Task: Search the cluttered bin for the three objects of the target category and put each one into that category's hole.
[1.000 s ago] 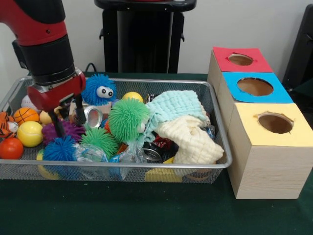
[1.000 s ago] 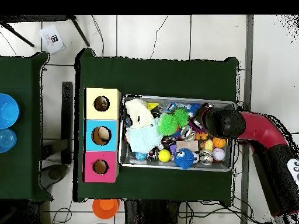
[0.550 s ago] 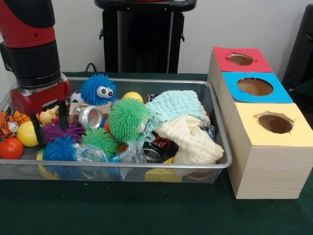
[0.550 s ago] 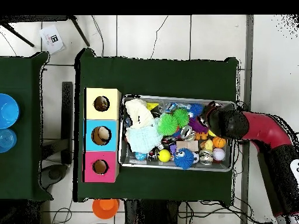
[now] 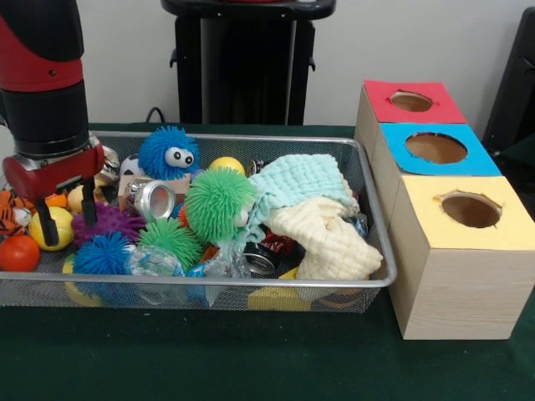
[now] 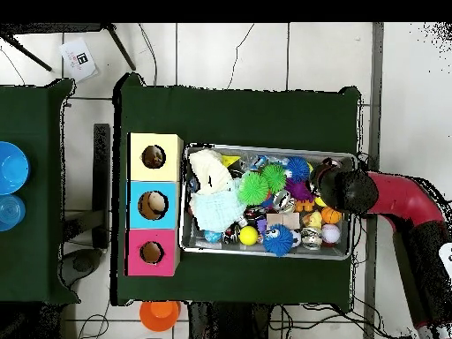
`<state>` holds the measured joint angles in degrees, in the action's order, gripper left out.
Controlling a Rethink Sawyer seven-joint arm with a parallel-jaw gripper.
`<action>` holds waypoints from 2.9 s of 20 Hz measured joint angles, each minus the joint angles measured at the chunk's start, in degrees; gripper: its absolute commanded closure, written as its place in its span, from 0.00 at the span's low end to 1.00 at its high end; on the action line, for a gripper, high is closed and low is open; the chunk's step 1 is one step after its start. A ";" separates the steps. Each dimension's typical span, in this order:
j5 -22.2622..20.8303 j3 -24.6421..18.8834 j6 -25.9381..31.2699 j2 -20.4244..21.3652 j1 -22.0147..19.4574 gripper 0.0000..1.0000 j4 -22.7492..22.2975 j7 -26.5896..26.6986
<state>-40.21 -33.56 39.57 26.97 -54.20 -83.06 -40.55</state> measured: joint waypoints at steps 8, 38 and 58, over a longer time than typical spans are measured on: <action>0.00 -0.02 -0.13 -2.59 -1.02 0.00 0.04 0.00; 6.36 -6.28 -2.42 -5.21 -9.33 0.00 -2.85 0.00; 6.57 -11.29 -6.64 -10.09 -11.67 0.00 -4.65 0.00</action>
<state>-33.64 -44.85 32.93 16.87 -65.88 -87.71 -40.55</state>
